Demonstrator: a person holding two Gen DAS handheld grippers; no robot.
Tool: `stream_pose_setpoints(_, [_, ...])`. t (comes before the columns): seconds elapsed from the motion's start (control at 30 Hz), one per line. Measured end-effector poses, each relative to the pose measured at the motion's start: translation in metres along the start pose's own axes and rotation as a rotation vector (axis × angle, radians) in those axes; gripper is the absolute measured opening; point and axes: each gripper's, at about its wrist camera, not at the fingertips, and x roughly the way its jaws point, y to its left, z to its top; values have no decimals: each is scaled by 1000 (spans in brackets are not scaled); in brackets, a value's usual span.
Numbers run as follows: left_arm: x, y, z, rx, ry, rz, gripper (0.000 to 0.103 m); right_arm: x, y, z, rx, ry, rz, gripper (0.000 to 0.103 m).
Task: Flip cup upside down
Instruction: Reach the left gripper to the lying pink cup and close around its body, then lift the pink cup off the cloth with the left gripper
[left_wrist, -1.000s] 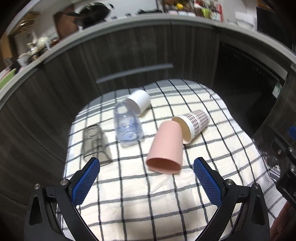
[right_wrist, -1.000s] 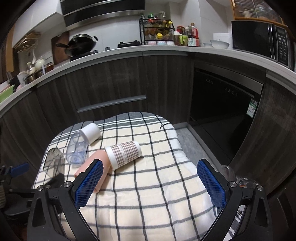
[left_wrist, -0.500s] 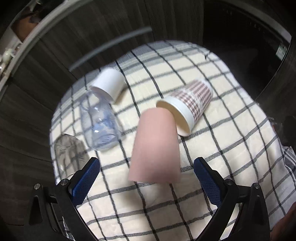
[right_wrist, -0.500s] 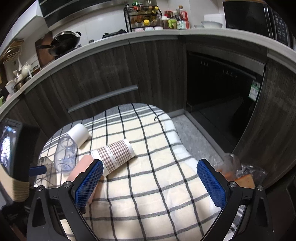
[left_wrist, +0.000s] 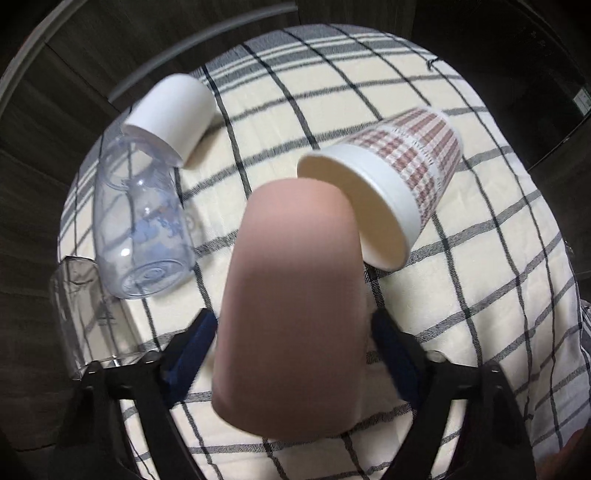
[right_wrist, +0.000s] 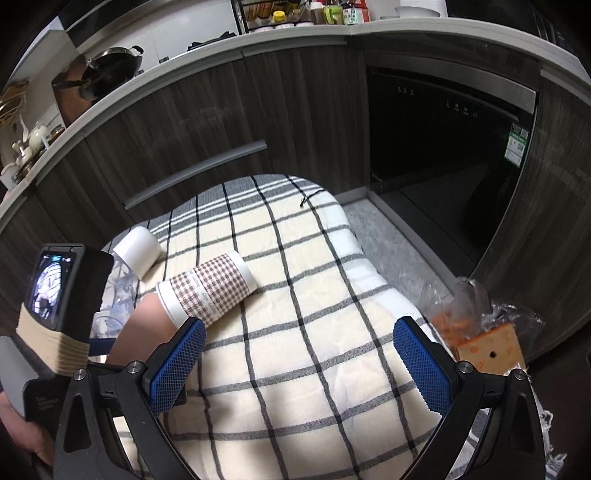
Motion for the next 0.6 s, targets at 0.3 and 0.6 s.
stream_pose_setpoints(0.3, [3, 4, -6, 1, -45, 6, 72, 7, -1, -4, 2, 22, 4, 102])
stream_pose_setpoints(0.6, [-16, 15, -30, -42, -55, -7, 72, -1, 1, -8, -10, 17, 20, 102])
